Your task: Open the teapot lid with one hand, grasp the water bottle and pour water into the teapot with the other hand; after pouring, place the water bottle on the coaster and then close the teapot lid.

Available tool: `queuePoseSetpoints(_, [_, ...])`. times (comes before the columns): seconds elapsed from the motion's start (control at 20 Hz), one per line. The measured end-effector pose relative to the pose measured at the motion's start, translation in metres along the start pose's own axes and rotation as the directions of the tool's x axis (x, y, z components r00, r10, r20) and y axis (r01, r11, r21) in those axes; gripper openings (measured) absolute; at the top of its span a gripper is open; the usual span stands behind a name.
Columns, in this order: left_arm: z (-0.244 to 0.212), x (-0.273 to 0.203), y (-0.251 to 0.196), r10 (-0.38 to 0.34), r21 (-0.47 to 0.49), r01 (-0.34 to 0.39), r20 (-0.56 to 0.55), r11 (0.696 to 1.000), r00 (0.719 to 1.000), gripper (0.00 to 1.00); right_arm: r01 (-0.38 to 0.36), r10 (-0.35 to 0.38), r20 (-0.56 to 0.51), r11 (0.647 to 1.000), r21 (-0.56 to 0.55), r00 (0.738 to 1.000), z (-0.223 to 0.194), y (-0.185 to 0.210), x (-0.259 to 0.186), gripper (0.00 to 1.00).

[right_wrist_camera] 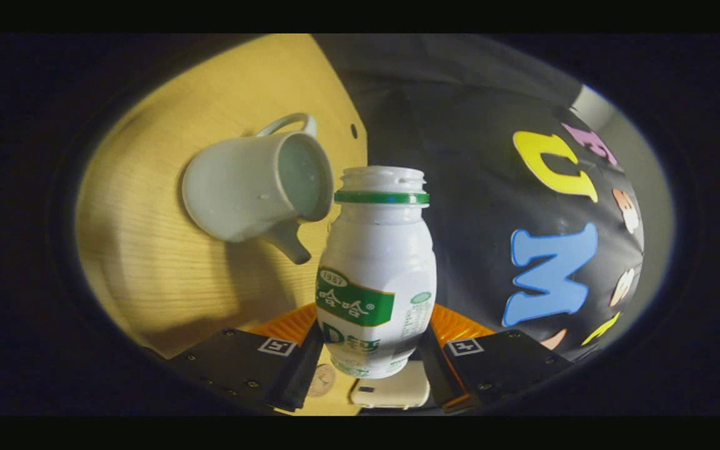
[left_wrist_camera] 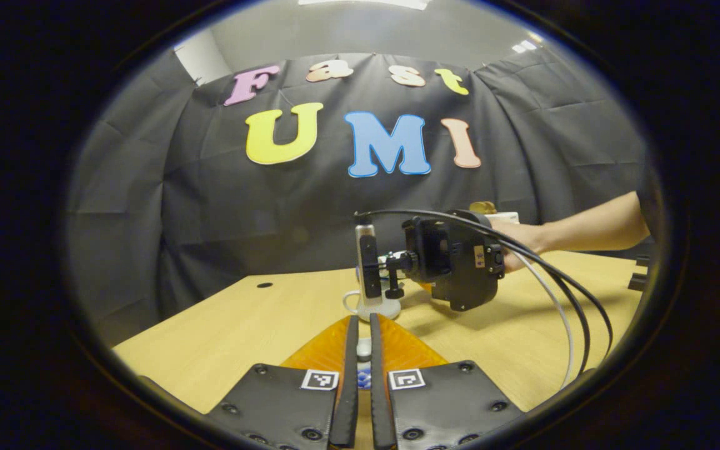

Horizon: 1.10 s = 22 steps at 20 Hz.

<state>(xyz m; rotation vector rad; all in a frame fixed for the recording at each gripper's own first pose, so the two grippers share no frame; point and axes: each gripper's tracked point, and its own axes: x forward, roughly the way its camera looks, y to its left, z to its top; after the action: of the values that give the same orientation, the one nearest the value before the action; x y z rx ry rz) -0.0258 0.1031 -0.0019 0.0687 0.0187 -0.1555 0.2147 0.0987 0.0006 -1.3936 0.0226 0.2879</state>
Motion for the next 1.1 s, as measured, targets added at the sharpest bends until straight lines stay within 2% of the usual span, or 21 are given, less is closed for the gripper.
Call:
queuePoseSetpoints(0.1, [0.013,0.014,0.002,-0.008,-0.017,0.009,0.022,1.000,1.000,0.19,-0.014,0.013,0.007,0.979,0.203,1.000,-0.008,-0.002,-0.008,0.73])
queuePoseSetpoints(0.2, [0.029,0.033,0.007,-0.006,-0.027,0.007,0.056,1.000,0.998,0.19,-0.028,0.022,0.019,0.905,0.424,1.000,-0.016,-0.003,-0.018,0.73])
queuePoseSetpoints(0.3, [0.044,0.056,0.013,0.002,-0.030,0.000,0.080,1.000,0.997,0.19,-0.034,0.027,0.021,0.793,0.609,0.999,-0.029,-0.011,-0.030,0.73])
queuePoseSetpoints(0.45, [0.059,0.098,0.012,-0.014,-0.046,0.018,0.093,0.999,0.996,0.19,-0.093,0.061,0.070,0.548,0.831,0.996,-0.045,-0.010,-0.055,0.72])
queuePoseSetpoints(0.5, [0.063,0.111,0.010,-0.026,-0.063,0.032,0.092,0.998,0.995,0.16,-0.097,0.057,0.080,0.492,0.865,0.995,-0.050,-0.012,-0.061,0.73])
queuePoseSetpoints(0.55, [0.067,0.124,0.008,-0.043,-0.083,0.052,0.101,0.995,0.994,0.15,-0.068,0.031,0.061,0.453,0.889,0.998,-0.063,-0.018,-0.068,0.73])
queuePoseSetpoints(0.6, [0.069,0.136,0.007,-0.056,-0.101,0.067,0.102,0.993,0.993,0.19,-0.040,0.008,0.040,0.419,0.907,0.999,-0.075,-0.023,-0.071,0.72])
queuePoseSetpoints(0.7, [0.065,0.167,0.007,-0.077,-0.147,0.088,0.080,0.985,0.994,0.19,0.000,-0.016,0.007,0.366,0.931,1.000,-0.096,-0.025,-0.076,0.72])
queuePoseSetpoints(0.75, [0.059,0.180,0.006,-0.089,-0.158,0.099,0.068,0.982,0.994,0.15,0.016,-0.030,-0.005,0.363,0.932,1.000,-0.103,-0.026,-0.079,0.72])
queuePoseSetpoints(0.85, [0.038,0.210,0.004,-0.106,-0.163,0.107,0.015,0.981,0.994,0.19,0.054,-0.071,-0.029,0.379,0.924,0.997,-0.116,-0.031,-0.081,0.73])
queuePoseSetpoints(0.95, [0.015,0.232,0.002,-0.099,-0.160,0.089,-0.052,0.983,0.994,0.15,0.051,-0.081,-0.024,0.358,0.932,0.996,-0.118,-0.033,-0.081,0.72])
queuePoseSetpoints(1.05, [-0.001,0.241,-0.001,-0.107,-0.163,0.092,-0.086,0.982,0.991,0.16,0.055,-0.089,-0.024,0.364,0.930,0.996,-0.120,-0.035,-0.080,0.72])
queuePoseSetpoints(1.1, [-0.006,0.241,-0.003,-0.113,-0.165,0.096,-0.096,0.982,0.989,0.12,0.057,-0.090,-0.026,0.366,0.929,0.996,-0.122,-0.035,-0.079,0.72])
